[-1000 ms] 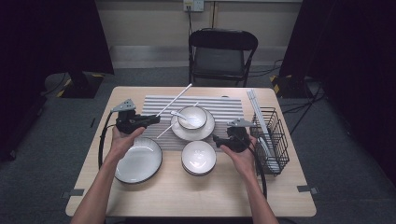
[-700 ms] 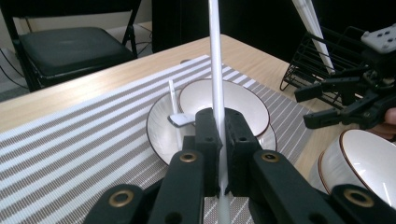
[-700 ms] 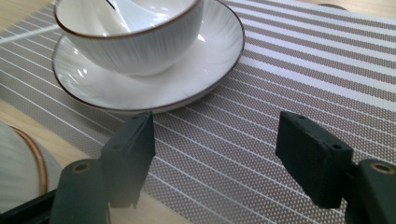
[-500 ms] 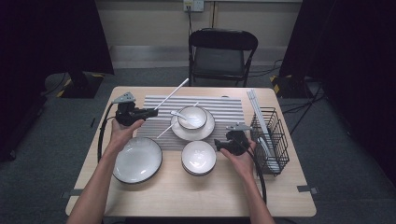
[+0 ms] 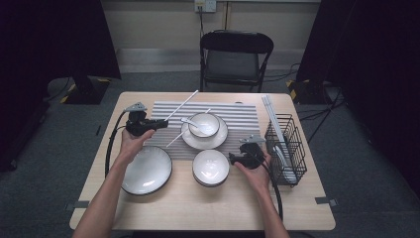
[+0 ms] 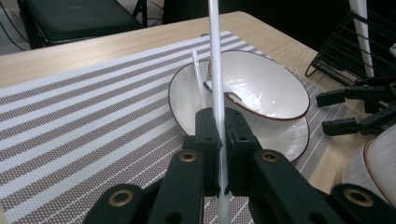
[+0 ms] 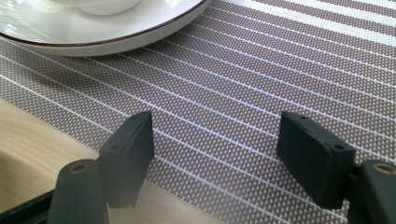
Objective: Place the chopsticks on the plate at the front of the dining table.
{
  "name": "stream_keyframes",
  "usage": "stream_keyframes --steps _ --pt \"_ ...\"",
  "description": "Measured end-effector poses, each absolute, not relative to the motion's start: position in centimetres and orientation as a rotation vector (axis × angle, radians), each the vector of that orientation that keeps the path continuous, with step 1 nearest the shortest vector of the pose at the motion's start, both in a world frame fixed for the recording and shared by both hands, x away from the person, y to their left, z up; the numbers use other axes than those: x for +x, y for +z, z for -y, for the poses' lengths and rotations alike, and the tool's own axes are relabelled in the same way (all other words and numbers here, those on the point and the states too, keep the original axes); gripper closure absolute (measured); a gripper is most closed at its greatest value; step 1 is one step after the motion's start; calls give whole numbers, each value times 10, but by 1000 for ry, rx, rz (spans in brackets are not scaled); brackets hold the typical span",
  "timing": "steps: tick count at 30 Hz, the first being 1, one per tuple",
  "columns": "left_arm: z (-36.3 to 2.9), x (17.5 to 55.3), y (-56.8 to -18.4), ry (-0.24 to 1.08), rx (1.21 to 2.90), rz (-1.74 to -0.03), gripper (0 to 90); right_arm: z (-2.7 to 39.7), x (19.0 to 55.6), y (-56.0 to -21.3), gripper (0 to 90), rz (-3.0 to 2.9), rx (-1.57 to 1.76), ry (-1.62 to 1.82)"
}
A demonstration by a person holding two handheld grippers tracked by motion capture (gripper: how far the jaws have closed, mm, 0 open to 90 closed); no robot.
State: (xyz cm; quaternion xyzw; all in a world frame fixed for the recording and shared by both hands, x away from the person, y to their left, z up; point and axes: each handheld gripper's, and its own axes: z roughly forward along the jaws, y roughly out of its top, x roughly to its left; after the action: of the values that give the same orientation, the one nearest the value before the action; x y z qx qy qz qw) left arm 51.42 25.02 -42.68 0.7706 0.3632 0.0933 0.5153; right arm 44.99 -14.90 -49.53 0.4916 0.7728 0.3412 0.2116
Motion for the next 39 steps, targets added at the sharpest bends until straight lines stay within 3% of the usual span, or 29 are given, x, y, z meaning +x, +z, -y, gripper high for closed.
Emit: stream_keyframes --steps 39 --pt "-228 531 -464 165 1918 -971 859 145 445 -501 232 -2128 1338 947"
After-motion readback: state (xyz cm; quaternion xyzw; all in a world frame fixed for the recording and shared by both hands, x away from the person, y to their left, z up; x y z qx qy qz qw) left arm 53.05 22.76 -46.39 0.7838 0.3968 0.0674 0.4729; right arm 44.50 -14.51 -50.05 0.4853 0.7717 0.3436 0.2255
